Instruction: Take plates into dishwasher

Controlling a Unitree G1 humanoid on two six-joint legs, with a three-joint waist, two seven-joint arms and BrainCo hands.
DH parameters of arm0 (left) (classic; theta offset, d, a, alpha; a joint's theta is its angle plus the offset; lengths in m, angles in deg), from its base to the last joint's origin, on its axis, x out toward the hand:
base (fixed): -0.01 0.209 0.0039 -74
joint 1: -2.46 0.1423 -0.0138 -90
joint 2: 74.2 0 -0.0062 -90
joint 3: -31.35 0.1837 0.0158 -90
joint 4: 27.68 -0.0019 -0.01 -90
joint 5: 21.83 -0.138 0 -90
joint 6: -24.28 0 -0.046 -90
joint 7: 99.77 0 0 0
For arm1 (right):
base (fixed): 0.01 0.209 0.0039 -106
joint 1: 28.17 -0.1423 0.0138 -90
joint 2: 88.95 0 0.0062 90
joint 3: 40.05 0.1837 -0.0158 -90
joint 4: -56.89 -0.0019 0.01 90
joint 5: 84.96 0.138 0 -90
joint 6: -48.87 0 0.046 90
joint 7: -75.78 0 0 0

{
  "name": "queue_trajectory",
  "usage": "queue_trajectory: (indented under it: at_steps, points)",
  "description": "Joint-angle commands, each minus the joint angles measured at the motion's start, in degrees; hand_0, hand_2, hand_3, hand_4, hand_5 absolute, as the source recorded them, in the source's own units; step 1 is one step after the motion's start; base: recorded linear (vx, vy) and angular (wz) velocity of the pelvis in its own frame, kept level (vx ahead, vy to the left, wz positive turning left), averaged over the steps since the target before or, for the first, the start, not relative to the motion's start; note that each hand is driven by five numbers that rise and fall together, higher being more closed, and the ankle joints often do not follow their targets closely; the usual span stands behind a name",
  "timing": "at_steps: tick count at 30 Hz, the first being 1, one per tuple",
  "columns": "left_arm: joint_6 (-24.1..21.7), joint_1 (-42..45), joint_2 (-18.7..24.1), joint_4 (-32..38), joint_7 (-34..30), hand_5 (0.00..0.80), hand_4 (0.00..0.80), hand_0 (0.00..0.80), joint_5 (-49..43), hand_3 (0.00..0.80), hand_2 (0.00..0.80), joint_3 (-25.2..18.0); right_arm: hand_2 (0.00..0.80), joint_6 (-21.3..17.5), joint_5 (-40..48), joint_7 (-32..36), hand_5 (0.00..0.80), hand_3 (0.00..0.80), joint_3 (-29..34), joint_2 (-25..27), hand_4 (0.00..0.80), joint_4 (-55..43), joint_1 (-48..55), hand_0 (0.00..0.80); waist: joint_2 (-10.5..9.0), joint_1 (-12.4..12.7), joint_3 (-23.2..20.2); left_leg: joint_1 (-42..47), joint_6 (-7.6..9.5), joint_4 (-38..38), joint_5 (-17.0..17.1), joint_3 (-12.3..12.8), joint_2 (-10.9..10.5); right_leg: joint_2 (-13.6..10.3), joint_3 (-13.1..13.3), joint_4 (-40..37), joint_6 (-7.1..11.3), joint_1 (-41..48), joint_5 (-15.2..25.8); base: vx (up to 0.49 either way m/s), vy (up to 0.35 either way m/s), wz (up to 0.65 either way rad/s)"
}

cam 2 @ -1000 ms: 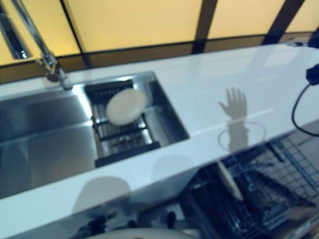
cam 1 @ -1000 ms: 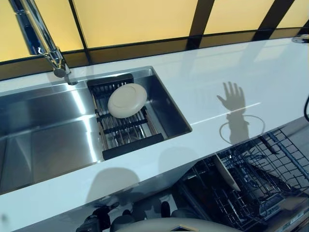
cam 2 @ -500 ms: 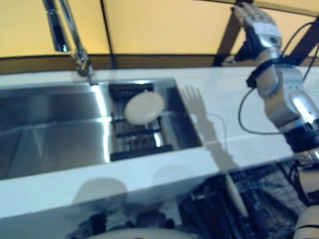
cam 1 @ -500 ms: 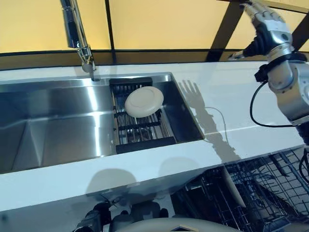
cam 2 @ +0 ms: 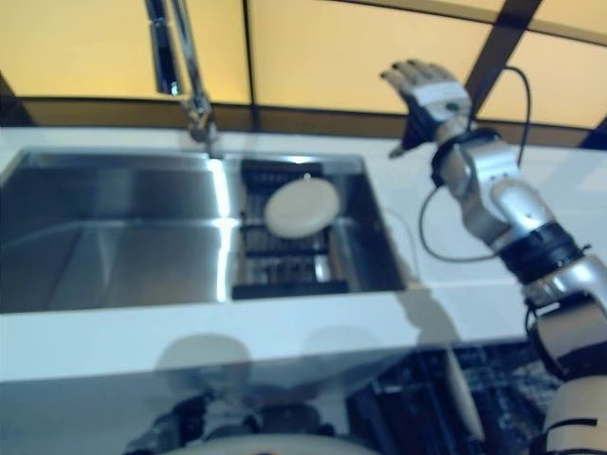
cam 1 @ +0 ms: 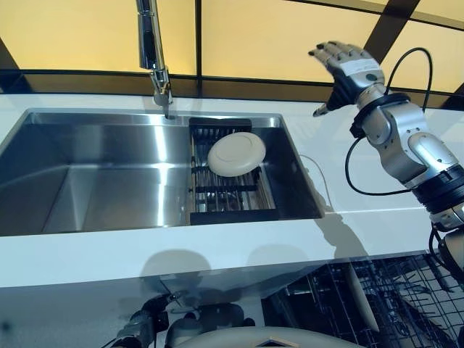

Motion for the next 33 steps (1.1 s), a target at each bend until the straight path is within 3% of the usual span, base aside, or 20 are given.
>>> queue_trajectory:
  at_steps: [1, 18, 33]
  points:
    - [-0.7, -4.2, 1.7, -0.9, -0.1, 0.000, 0.000, 0.000, -2.8, 0.000, 0.000, 3.3, 0.000, -0.6, -2.4, 0.2, 0.000, 0.000, -3.5, 0.5, 0.000, 4.4, -8.3, 0.000, -1.75, 2.1, -0.1, 0.4, -1.32, -0.1, -3.0, -2.0, 1.3, -5.8, -1.1, 0.1, 6.59, 1.7, 0.0, 0.034, -0.013, 0.10]
    - [-1.1, -2.9, 2.8, -0.4, -0.5, 0.000, 0.000, 0.000, -3.2, 0.000, 0.000, 2.7, 0.000, -2.3, -3.1, 3.2, 0.000, 0.000, -2.9, -1.8, 0.000, 6.2, -0.9, 0.000, -1.22, 2.9, 1.9, -1.4, -1.51, -0.1, -2.1, -2.6, 1.5, -5.9, -2.2, 0.1, 6.69, 0.6, 0.4, 0.004, -0.007, 0.03]
    - [-2.0, -3.3, 2.0, 0.5, -0.5, 0.000, 0.000, 0.000, -2.1, 0.000, 0.000, 3.8, 0.000, -2.3, -2.6, 4.5, 0.000, 0.000, -2.3, -7.2, 0.000, 7.6, 2.6, 0.000, -0.43, 3.2, 3.7, -2.5, -1.47, -0.1, -1.7, -3.2, 1.5, -6.0, -2.0, 0.1, 6.52, -0.4, 0.6, 0.000, 0.000, 0.00]
